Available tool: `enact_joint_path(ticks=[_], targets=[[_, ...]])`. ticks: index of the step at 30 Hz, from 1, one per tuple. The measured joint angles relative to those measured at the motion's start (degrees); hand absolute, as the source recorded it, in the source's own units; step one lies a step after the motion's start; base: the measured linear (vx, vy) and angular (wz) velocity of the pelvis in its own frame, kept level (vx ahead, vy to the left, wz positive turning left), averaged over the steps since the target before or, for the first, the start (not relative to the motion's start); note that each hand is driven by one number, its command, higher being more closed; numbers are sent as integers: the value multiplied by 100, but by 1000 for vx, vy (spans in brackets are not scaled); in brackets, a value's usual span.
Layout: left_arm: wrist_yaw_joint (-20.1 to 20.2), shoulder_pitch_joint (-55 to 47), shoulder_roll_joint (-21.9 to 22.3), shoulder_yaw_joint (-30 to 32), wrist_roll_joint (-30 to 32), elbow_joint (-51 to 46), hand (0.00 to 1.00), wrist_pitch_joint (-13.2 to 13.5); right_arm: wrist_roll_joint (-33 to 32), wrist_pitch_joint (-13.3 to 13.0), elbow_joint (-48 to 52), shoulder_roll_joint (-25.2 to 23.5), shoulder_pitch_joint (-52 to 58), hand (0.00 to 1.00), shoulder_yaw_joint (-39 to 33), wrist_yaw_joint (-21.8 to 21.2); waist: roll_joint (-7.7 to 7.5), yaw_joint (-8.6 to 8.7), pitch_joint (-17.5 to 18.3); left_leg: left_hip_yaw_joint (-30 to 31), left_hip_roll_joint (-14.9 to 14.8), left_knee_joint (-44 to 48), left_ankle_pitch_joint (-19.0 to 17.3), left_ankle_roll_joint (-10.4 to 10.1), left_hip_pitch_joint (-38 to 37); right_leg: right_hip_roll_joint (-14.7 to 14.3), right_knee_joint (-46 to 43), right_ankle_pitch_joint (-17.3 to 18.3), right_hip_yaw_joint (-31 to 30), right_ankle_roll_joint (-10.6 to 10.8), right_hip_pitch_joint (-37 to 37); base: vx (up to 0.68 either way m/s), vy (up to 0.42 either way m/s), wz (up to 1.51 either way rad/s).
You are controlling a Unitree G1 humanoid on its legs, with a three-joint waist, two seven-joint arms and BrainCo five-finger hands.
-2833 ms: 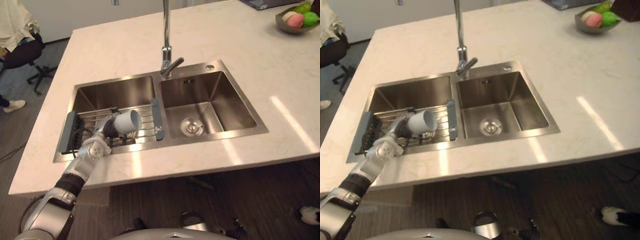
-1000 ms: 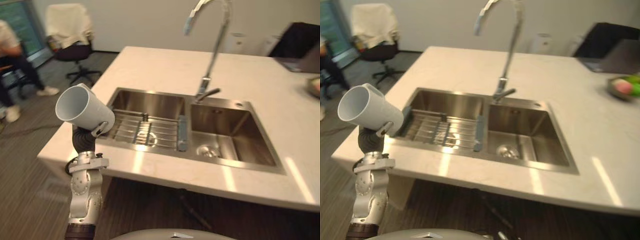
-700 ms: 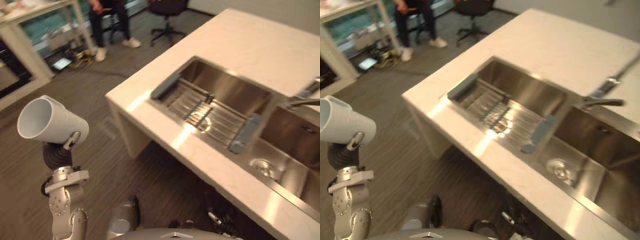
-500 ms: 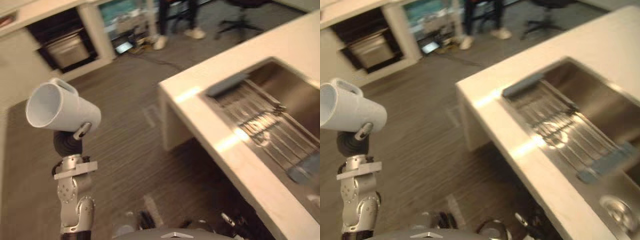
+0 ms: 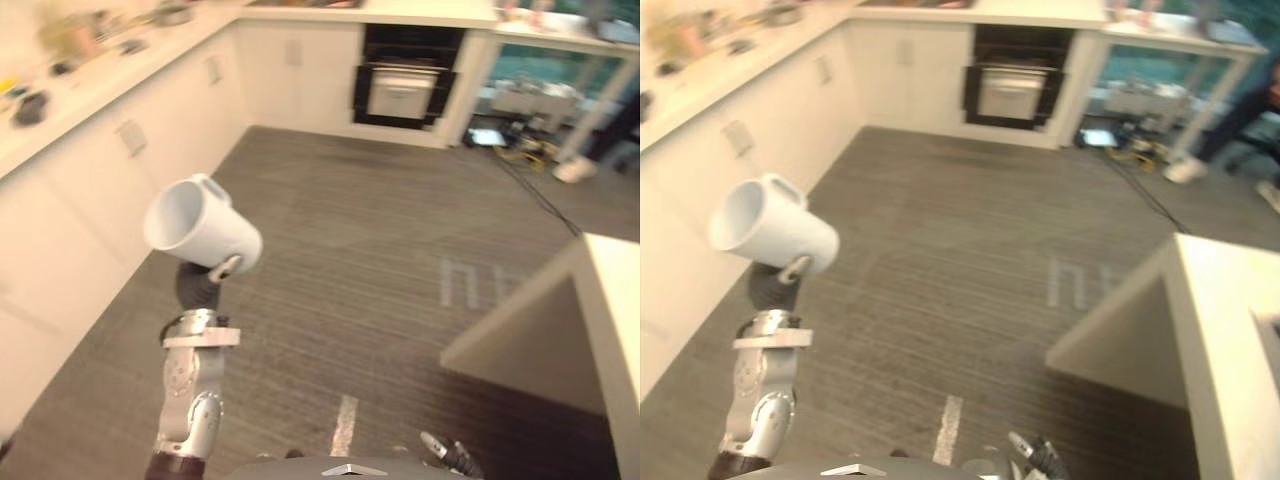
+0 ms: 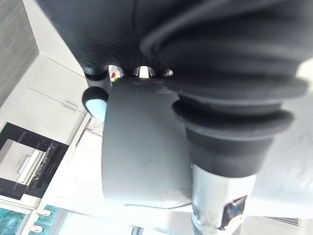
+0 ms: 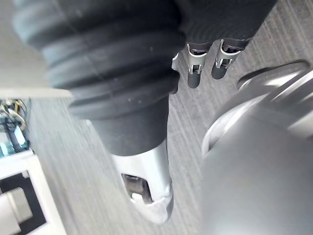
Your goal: Walk over to the sink, pick up the cup, carry it to the dishwasher, place the cup inside the dishwasher, then close the dishwasher door
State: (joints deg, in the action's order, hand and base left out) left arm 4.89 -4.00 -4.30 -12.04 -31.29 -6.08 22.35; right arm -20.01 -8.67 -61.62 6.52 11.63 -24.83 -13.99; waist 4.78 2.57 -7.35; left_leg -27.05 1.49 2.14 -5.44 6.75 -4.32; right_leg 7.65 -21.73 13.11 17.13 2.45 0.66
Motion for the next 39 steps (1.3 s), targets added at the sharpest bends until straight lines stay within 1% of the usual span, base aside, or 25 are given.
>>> enact_joint_path(ticks=[1, 3, 5, 7, 8, 15, 19, 21, 23, 24, 25, 26, 27, 28, 29, 30, 31, 32, 33, 34, 35, 36, 37, 38, 39], targets=[[69, 25, -13, -136, 2, 0, 100, 1, -116, -57, 3, -10, 98, 0, 15, -24, -109, -39, -24, 231, 169, -53, 20, 35, 3, -54, 39, 3, -503, 82, 90, -3, 14, 119], [65, -36, -25, -186, 11, 4, 100, -7, -268, -188, 14, -2, 60, 0, -8, -31, -146, -86, -34, 395, 269, -147, 87, 139, -95, -52, 155, -95, -528, 95, 125, -5, 37, 60], [11, -75, -77, -166, 15, 2, 100, -41, -276, -301, 25, -10, -115, 0, 2, -59, -174, -127, -17, 380, 278, -177, 86, 138, -179, -88, 319, -266, -524, 88, 105, -28, 44, -3], [0, -75, -196, -235, 34, -4, 100, -185, -274, -355, 62, -16, -311, 0, 47, -80, -203, -90, 39, 384, 281, -233, 89, 98, -189, -123, 621, -411, -520, 72, 44, -64, 13, -5], [173, -283, -417, -610, 116, 5, 100, -627, -320, -236, 81, -161, -276, 0, 439, 202, -517, 33, 176, 536, 309, -704, 477, -221, -457, -358, 1710, -1030, -523, 81, -767, 0, 0, 0], [195, -284, -416, -578, 98, 76, 100, -625, -327, -237, 80, -162, -169, 0, 411, 194, -507, 98, 182, 494, 306, -699, 417, -228, -470, -381, 1729, -1006, -582, 82, -767, 59, -19, -4], [413, -421, -403, -369, -125, 368, 100, -601, -505, -240, 1, -193, 97, 0, 272, 115, -468, 161, 194, 498, 300, -619, 342, -229, -483, -401, 1535, -858, -606, 65, -721, 97, -44, 0], [476, -526, -376, -231, -260, 475, 100, -575, -584, -253, -11, -259, 232, 0, 106, 15, -472, 189, 184, 497, 195, 84, -96, -260, -195, -381, 1189, -607, -742, 52, -608, 110, -84, 3], [605, -792, -348, -126, -450, 464, 100, -428, -795, -254, -6, -267, 385, 0, -14, -83, -355, 141, 137, 465, -156, 1635, -994, -423, 305, -424, 379, -29, -914, 35, -445, 144, -122, -8], [643, -876, -343, -130, -482, 443, 100, -396, -859, -249, -6, -257, 449, 0, -11, -99, -326, 120, 121, 466, -256, 1957, -1189, -483, 360, -454, 187, 127, -944, 23, -436, 130, -29, -7], [697, -1058, -344, -146, -520, 359, 100, -343, -950, -236, -8, -259, 526, 0, -1, -128, -313, 88, 112, 518, -413, 2669, -1396, -621, 528, -452, -115, 378, -1048, 4, -400, 138, -6, 7], [721, -1140, -329, -155, -535, 229, 100, -318, -952, -234, -9, -256, 493, 0, -5, -202, -293, 71, 97, 654, -652, 3821, -1323, -675, 1077, -442, -422, 566, -1022, -28, -291, 125, 1, 10], [731, -1148, -288, -153, -555, 181, 100, -309, -954, -234, -7, -243, 474, 0, -17, -210, -262, 43, 85, 709, -782, 4346, -1222, -679, 1328, -430, -529, 639, -1000, -35, -260, 121, 4, 9], [740, -1146, -200, -139, -581, 150, 100, -284, -995, -234, -4, -230, 414, 0, -20, -214, -224, -22, 59, 756, -990, 5126, -1075, -565, 1689, -423, -586, 711, -970, -60, -298, 137, 40, -2], [769, -1144, -179, -139, -582, 161, 100, -270, -995, -235, -2, -226, 331, 0, -19, -213, -229, -54, 46, 840, -1100, 5317, -1258, -534, 1825, -417, -571, 720, -967, -66, -394, 163, 56, -2], [809, -1129, -178, -139, -582, 198, 100, -270, -998, -238, 1, -211, 261, 0, -18, -212, -260, -61, 20, 903, -1130, 5167, -1456, -586, 1873, -379, -501, 738, -968, -48, -526, 190, 67, 0], [830, -1113, -175, -119, -582, 239, 100, -271, -1006, -243, 3, -196, 119, 0, -19, -212, -300, -63, 9, 978, -1090, 4557, -1488, -669, 1905, -270, -404, 768, -966, 11, -654, 262, 149, 5], [864, -1113, -158, -70, -580, 235, 100, -271, -1007, -261, 4, -135, 81, 0, -23, -212, -330, -65, 11, 1019, -967, 3660, -1349, -705, 1923, -120, -331, 808, -964, 123, -723, 223, 139, 7], [899, -1111, -132, -12, -580, 232, 100, -272, -1006, -293, 4, -102, 39, 0, -32, -212, -348, -61, -1, 1091, -865, 3172, -1074, -703, 1931, -24, -303, 846, -963, 202, -766, 315, 236, 3], [921, -1140, -90, 127, -582, 243, 100, -274, -1006, -317, -9, -36, -7, 0, -100, -208, -448, -91, -34, 1103, -551, 2682, -364, -537, 1667, 187, -216, 917, -1045, 382, -899, 242, 163, 0], [922, -1144, -48, 212, -580, 257, 100, -276, -1007, -337, -9, -60, -23, 0, -116, -208, -491, -101, -44, 1034, -447, 2594, -407, -537, 1533, 222, -73, 906, -1079, 415, -1036, 350, 187, -6], [922, -1158, 21, 415, -579, 258, 100, -276, -1004, -366, -7, -109, -62, 0, -106, -225, -453, -133, -96, 971, -516, 2848, -564, -680, 1505, 163, 144, 721, -1064, 396, -1193, 266, 118, -26], [921, -1242, 89, 673, -580, 249, 100, -266, -1004, -386, -15, -171, -96, 0, -65, -226, -452, -263, -152, 1076, -777, 3787, -603, -798, 1860, 104, 260, 593, -1151, 348, -1292, 244, 136, -38], [929, -1242, 82, 778, -579, 225, 100, -252, -1004, -405, -15, -202, -119, 0, -68, -235, -445, -312, -192, 1232, -852, 4381, -628, -929, 2198, 81, 317, 604, -1215, 367, -1392, 195, 171, -58], [960, -1309, 104, 836, -583, 285, 100, -224, -1005, -472, -19, -189, -94, 0, -61, -210, -505, -425, -167, 1717, -763, 3852, -872, -939, 2295, 104, 425, 722, -1335, 510, -1438, 198, 229, -60]])
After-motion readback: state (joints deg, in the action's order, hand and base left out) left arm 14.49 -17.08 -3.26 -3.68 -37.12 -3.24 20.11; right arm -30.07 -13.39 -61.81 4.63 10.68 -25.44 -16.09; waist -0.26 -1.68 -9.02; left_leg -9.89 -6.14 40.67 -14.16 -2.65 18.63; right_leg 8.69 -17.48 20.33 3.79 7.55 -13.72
